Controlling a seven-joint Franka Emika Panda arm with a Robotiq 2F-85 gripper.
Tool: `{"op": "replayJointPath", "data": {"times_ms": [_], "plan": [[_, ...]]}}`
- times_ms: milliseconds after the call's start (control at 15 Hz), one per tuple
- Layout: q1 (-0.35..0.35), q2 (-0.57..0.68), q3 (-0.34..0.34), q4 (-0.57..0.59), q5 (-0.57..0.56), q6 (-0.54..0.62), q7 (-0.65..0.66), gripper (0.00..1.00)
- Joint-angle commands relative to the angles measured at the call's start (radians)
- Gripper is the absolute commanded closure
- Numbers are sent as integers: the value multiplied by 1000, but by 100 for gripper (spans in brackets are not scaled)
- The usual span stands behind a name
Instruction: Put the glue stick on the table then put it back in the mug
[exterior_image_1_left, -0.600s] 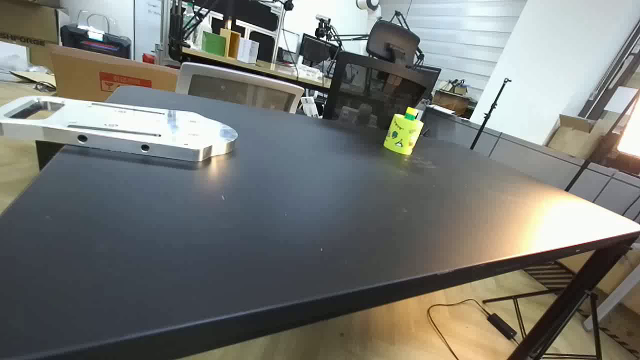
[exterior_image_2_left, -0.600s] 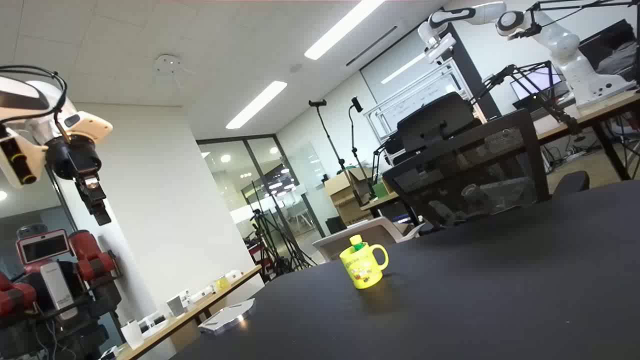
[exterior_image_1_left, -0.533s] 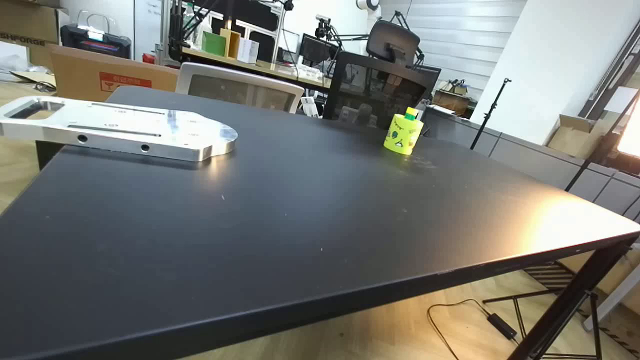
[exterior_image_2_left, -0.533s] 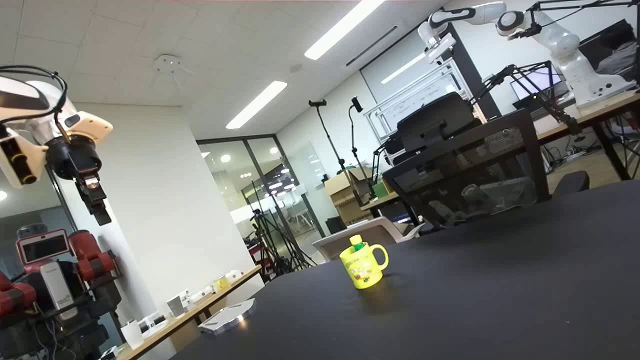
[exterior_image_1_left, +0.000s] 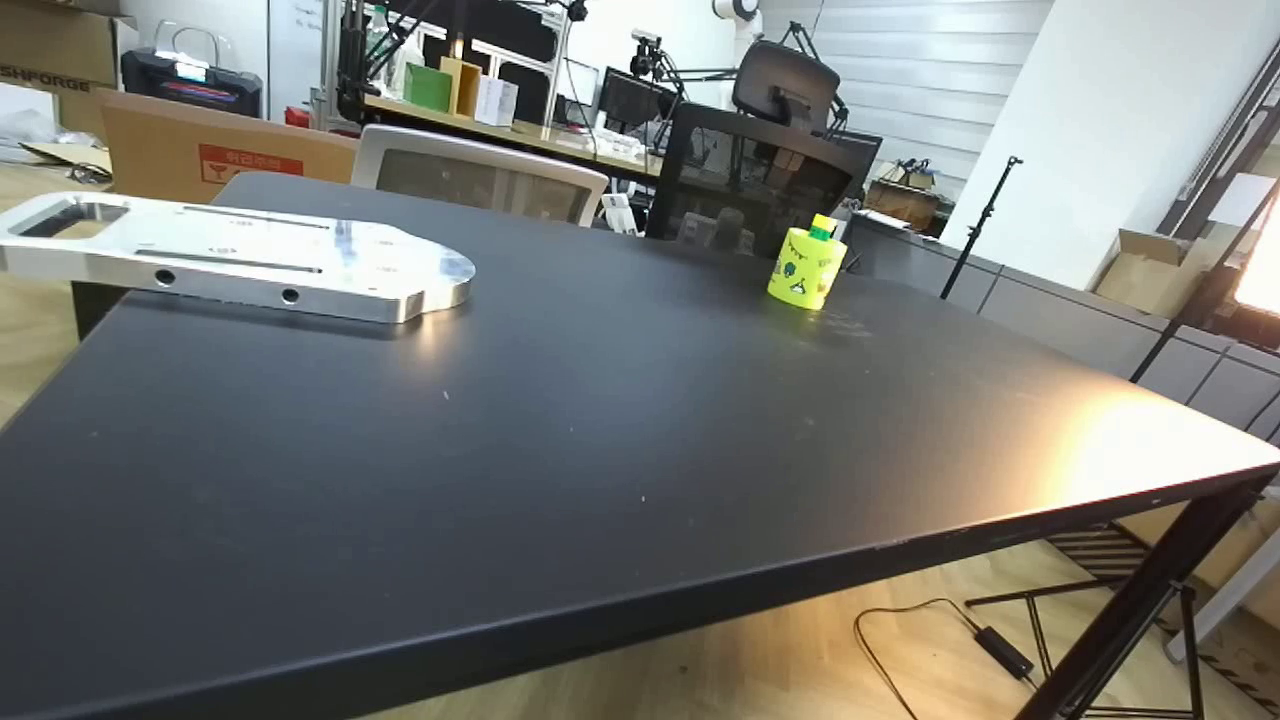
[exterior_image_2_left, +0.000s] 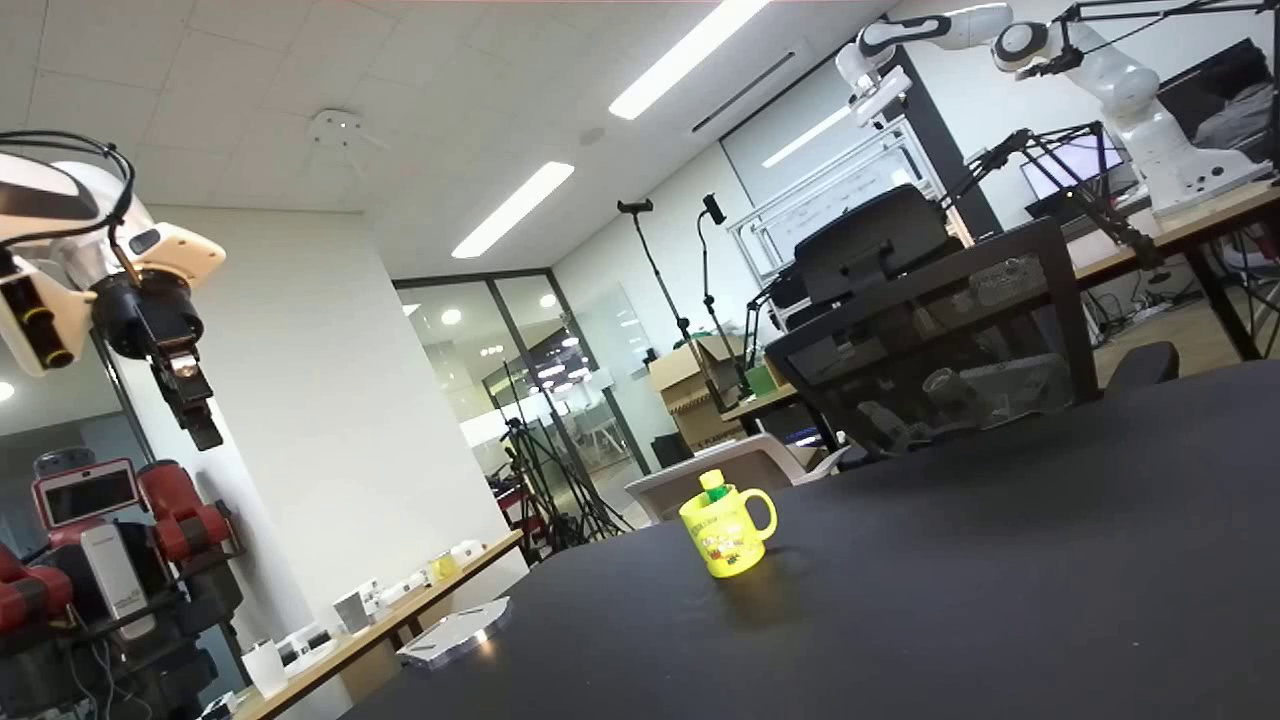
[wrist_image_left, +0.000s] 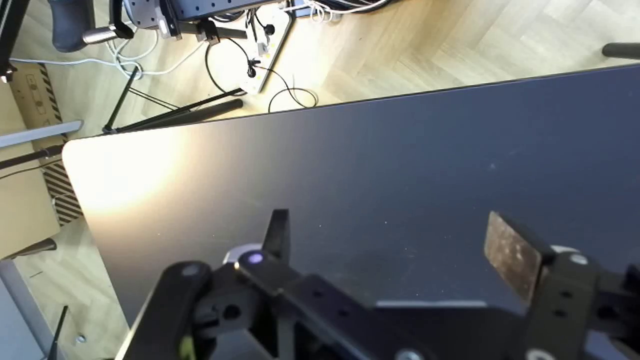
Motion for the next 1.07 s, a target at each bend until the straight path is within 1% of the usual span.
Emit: {"op": "replayJointPath", "data": {"times_ms": [0,67,200,467,733,867,1000], "plan": [[40,11,-29,3,-17,-4,18,0],[40,11,-29,3,-17,-4,18,0],[41,25,-50,-11,-22,42,-19,0],[40,112,-126,-45,-43,171,-128,0],[19,273,-212,-33,-73,363,-226,0],[-1,378,-261,-3,-71,476,-237,0],[-16,484,-307,42,-56,548,-242,0]]}}
